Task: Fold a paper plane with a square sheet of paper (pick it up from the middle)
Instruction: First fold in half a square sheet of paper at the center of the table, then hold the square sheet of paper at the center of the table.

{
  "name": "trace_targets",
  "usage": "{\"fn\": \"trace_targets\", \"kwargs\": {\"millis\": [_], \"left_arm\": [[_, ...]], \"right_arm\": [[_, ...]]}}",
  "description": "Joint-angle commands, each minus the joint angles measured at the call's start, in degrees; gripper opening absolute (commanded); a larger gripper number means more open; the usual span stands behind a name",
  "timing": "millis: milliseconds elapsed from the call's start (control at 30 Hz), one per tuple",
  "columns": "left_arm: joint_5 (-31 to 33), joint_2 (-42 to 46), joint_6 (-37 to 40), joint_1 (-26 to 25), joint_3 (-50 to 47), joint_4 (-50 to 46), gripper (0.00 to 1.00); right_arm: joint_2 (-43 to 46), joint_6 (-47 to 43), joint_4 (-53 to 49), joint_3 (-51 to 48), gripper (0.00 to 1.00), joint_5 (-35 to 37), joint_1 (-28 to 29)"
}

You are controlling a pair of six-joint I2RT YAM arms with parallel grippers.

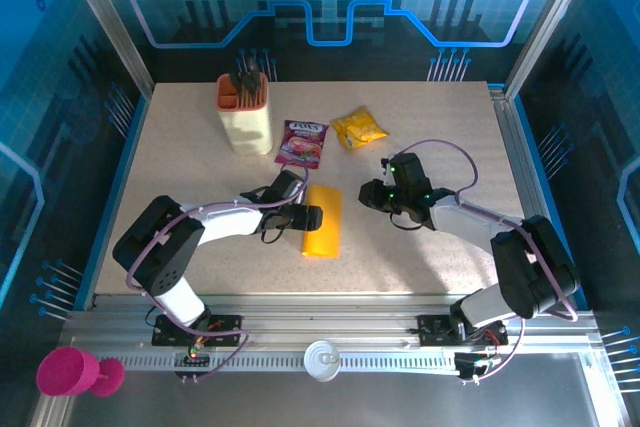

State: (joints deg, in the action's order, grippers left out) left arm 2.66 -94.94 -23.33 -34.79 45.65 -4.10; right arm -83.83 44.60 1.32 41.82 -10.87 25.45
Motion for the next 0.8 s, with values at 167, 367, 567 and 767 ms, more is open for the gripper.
{"fn": "trace_targets", "kwargs": {"millis": [167,367,567,767], "left_arm": [[-9.07,-4.36,2.32,-2.31,0.27,3.13,0.79],[-9.25,-4.99,3.53,-2.3,0.85,1.98,0.79],[-9.63,-5.43,3.73,-2.3,0.93,2.25,0.79],[-10.01,-5.87,3.7,-2.28,1.18,2.35,0.79]], "right_arm": [[-5.5,0.66,3.07,-0.69,0.19,-2.77,5.11],[-9.04,1.8,4.54,0.79,0.19,-2.4,8.59],[-11.05,2.35,5.13,1.92,0.19,-2.19,10.36],[-12.79,2.51,5.17,3.17,0.18,-2.18,11.64]]}}
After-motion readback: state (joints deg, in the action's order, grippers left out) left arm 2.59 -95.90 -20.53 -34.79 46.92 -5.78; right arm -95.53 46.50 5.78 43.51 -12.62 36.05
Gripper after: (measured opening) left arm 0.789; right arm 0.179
